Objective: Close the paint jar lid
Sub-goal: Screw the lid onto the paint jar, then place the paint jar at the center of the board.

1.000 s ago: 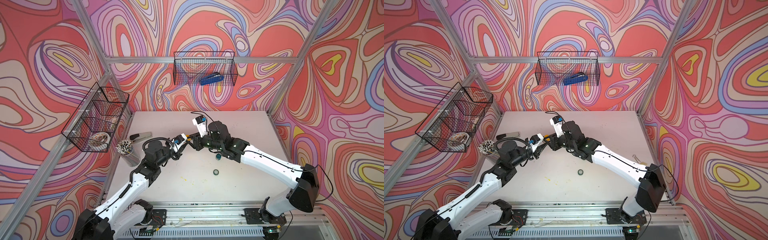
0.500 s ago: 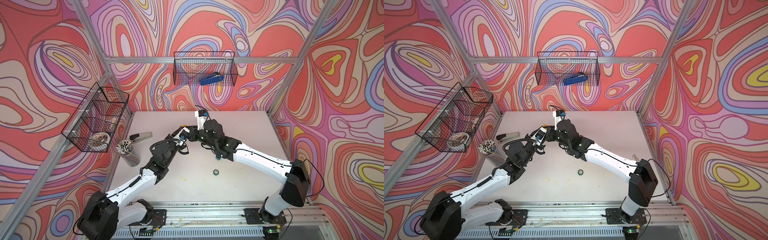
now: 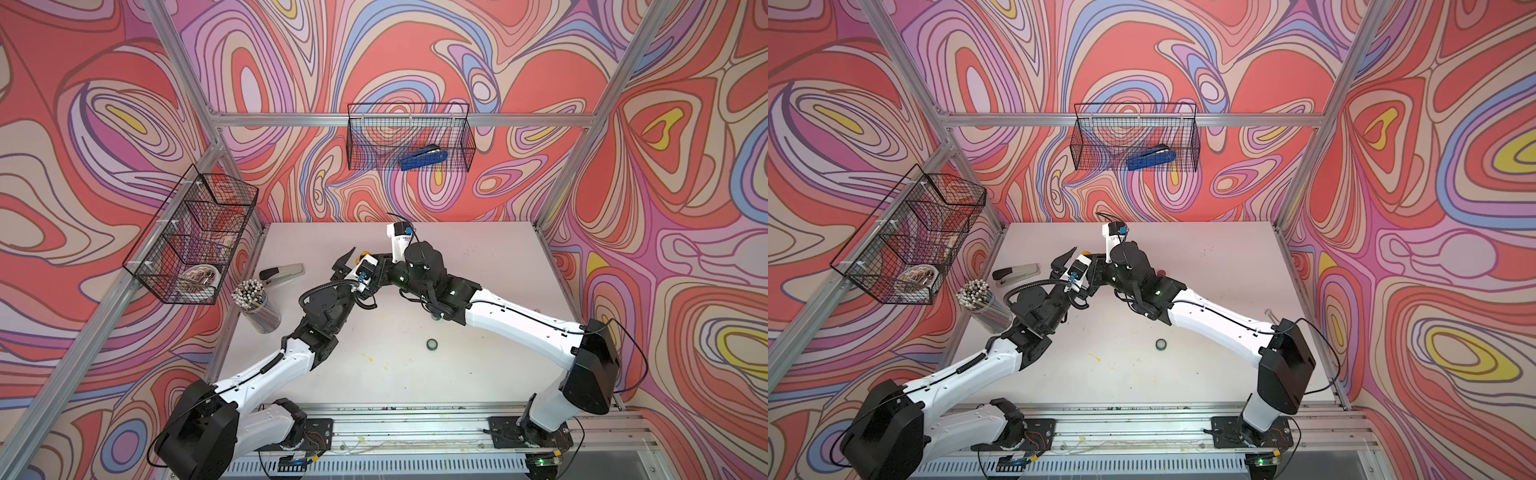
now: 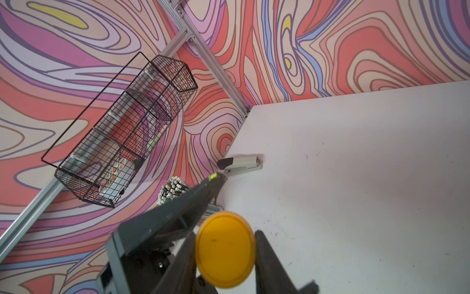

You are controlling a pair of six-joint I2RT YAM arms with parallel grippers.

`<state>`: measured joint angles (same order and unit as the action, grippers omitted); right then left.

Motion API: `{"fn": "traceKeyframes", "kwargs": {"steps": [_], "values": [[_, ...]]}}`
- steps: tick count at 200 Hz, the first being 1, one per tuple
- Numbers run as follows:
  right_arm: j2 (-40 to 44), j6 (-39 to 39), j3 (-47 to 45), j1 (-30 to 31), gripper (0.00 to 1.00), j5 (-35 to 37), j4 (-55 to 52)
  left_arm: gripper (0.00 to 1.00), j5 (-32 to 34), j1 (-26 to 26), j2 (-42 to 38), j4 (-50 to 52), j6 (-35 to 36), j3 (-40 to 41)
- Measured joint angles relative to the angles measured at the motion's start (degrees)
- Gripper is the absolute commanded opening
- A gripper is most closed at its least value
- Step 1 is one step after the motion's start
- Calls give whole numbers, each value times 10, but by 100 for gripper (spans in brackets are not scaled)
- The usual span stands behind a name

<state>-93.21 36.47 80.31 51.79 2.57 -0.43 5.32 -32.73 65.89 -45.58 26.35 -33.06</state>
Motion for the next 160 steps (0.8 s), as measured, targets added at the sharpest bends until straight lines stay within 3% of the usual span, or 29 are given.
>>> {"fn": "traceKeyframes", "kwargs": {"steps": [53,114,160], "values": [[12,-27,-15,-13,26,-2,-54,100,-9,-19,-116,53,-8,67],[45,-87,-63,-107,27,33,-144,100,8,-21,-334,234,-50,90],[33,-132,-92,-168,27,90,-170,100,-42,-21,-330,371,-104,63]]}}
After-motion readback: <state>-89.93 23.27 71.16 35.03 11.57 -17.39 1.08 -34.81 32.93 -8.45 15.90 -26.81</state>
